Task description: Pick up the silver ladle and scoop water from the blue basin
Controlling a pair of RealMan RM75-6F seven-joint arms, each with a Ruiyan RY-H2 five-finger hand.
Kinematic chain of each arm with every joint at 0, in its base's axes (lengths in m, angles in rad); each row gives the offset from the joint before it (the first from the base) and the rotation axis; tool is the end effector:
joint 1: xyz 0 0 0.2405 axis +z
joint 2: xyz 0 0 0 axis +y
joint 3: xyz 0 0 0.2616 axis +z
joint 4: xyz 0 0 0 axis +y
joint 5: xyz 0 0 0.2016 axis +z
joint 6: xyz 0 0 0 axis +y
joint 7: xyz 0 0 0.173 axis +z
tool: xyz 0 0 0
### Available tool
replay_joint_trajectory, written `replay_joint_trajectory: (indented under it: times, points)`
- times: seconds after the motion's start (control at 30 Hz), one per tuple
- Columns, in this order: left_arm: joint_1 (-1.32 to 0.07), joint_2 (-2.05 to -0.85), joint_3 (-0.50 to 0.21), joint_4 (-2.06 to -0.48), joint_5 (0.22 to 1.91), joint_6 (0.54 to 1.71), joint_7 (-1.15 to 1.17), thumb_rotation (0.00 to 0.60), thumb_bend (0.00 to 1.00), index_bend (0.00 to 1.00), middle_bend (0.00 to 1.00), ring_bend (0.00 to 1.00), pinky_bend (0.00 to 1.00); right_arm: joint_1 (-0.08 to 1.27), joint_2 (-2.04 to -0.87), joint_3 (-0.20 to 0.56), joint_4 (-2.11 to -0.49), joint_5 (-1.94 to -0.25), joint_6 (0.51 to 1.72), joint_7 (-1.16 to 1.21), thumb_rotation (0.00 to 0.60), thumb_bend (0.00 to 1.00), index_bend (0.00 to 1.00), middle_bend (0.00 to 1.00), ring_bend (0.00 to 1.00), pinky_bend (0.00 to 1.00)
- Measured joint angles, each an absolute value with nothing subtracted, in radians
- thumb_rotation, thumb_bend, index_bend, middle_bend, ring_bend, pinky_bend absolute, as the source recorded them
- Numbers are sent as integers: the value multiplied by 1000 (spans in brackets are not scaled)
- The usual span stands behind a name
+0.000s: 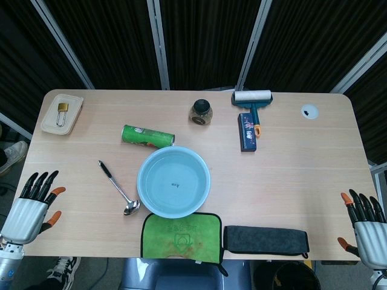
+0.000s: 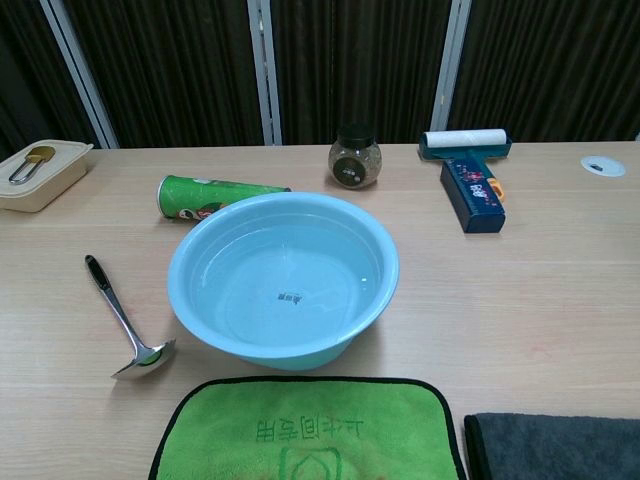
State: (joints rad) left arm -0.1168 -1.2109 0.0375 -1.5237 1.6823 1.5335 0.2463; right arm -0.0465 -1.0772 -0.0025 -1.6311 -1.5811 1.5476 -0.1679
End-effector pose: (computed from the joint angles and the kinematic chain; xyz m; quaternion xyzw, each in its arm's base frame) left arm -0.2905 0.1991 0.1281 -0.6969 -0.2663 -0.3518 0.5654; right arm -0.3230 -0.1576 0.1767 0.6260 -0.3492 0.3100 0.6246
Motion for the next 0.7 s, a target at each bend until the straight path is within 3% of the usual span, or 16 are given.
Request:
replay_joint_trajectory:
  times: [0.17,0.33,0.47,0.7]
  points:
    - [-114,-1211,38,-1523,1688,1539,248,600,262,281,0,0,0,-44,-1078,-4,-1631,-1581,1543,-170,600,0,0,0,0,0]
    - [-122,-1210,38,-1523,1677,1512,245,600,269,369,0,0,0,-43,-1077,-3,-1633,-1583,1548,-160,600,0,0,0,0,0]
    - [-160,-1210,24,-1505,1656,1447,203,600,290,453,0,0,0,-39,-1077,5,-1630,-1555,1532,-158,600,0,0,0,0,0]
    - [-273,-1224,-11,-1414,1598,1254,130,600,297,493,0,0,0,-19,-1084,25,-1626,-1514,1498,-167,600,0,0,0,0,0]
